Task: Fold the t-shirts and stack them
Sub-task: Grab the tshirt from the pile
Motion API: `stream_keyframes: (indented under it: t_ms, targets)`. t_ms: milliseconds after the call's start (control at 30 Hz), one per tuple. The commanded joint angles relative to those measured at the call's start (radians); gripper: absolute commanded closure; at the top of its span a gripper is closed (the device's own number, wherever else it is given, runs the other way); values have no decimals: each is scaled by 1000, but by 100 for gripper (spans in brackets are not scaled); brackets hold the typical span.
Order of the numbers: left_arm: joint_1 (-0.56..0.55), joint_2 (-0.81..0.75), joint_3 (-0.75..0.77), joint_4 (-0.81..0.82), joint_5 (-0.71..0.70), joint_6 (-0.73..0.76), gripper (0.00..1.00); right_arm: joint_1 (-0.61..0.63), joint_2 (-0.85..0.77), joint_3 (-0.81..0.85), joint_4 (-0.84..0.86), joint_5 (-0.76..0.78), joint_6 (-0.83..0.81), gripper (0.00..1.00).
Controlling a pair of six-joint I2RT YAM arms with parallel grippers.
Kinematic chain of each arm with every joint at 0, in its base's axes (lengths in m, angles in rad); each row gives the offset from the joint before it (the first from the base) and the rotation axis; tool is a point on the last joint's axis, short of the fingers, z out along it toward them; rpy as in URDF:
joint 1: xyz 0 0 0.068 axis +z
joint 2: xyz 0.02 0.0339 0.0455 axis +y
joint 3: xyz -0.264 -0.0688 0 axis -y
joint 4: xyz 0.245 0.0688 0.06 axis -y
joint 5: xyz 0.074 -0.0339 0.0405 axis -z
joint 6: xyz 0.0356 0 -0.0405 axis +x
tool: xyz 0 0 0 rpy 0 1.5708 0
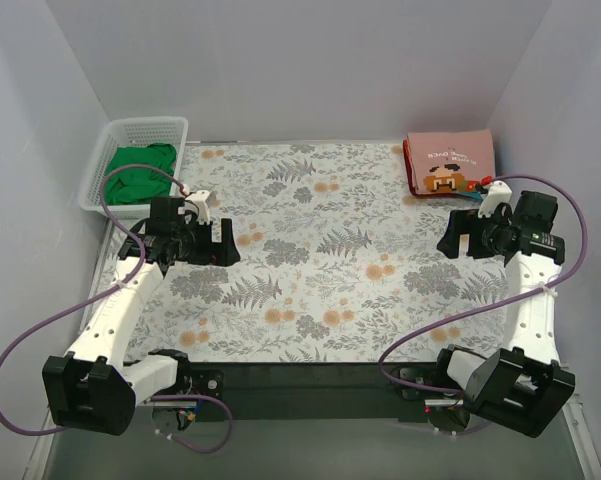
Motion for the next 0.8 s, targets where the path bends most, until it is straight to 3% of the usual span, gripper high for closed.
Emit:
stream_keyframes:
  t_ms: [0, 167, 233, 300, 433, 500, 767]
  targets:
    - [6, -33, 50, 27, 28, -34, 2, 1, -29, -10, 20, -40, 18, 2]
    - [5, 35, 130, 14, 27, -80, 2, 1, -44, -4, 41, -52, 15, 2]
    - [11, 109, 196, -3, -91, -58, 2, 3, -47, -4, 58, -63, 17, 2]
    - [41, 205, 321, -11, -122, -41, 3, 3, -47, -8, 73, -72, 23, 2]
    - [220, 399, 597, -31, 5, -19, 3, 3, -24, 1, 70, -106, 1, 2]
    - [252, 494, 769, -43, -19, -16, 2, 4, -18, -5, 72, -104, -2, 2]
    - [376, 937, 1205, -46, -144, -22, 4, 9, 37, -19, 78, -158, 6, 2]
